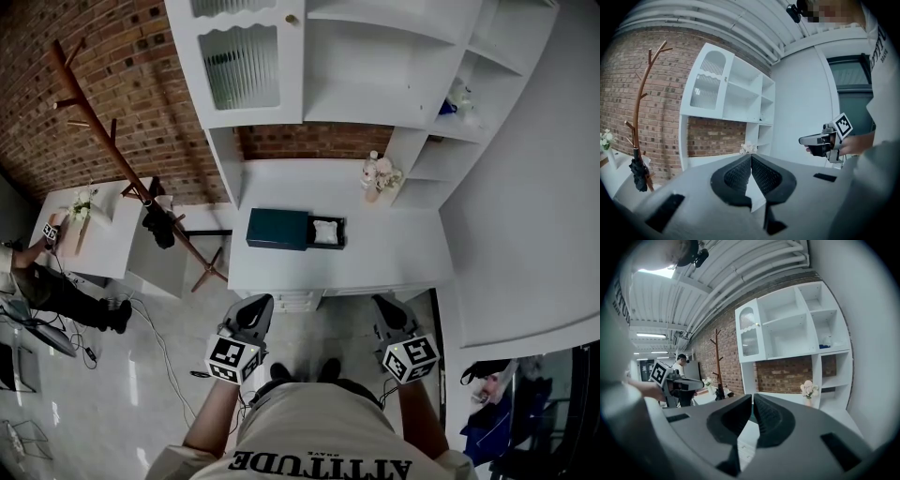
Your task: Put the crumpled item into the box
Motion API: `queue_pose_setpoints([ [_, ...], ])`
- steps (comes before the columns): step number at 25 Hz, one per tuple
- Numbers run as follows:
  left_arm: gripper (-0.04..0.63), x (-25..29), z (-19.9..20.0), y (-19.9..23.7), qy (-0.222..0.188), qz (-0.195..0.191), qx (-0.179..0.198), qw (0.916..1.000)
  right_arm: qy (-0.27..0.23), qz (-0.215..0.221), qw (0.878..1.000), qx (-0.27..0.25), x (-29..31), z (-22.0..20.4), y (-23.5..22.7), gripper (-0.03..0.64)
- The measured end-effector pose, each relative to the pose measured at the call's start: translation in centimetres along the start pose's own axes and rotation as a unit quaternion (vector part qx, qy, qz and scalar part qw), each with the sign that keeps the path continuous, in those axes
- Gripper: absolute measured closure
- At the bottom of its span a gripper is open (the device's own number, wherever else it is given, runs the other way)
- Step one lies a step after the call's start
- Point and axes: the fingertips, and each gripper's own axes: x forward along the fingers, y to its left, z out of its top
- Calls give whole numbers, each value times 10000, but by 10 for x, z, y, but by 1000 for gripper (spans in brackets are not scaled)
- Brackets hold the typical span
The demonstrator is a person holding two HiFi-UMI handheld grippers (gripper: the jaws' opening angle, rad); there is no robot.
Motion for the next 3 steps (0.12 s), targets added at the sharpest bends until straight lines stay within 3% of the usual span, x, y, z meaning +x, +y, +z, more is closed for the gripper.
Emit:
queue_pose_setpoints([
  [3, 569, 1, 1, 3, 7, -11, -14, 10000, 8, -8, 10000, 3, 2, 1, 2, 581],
])
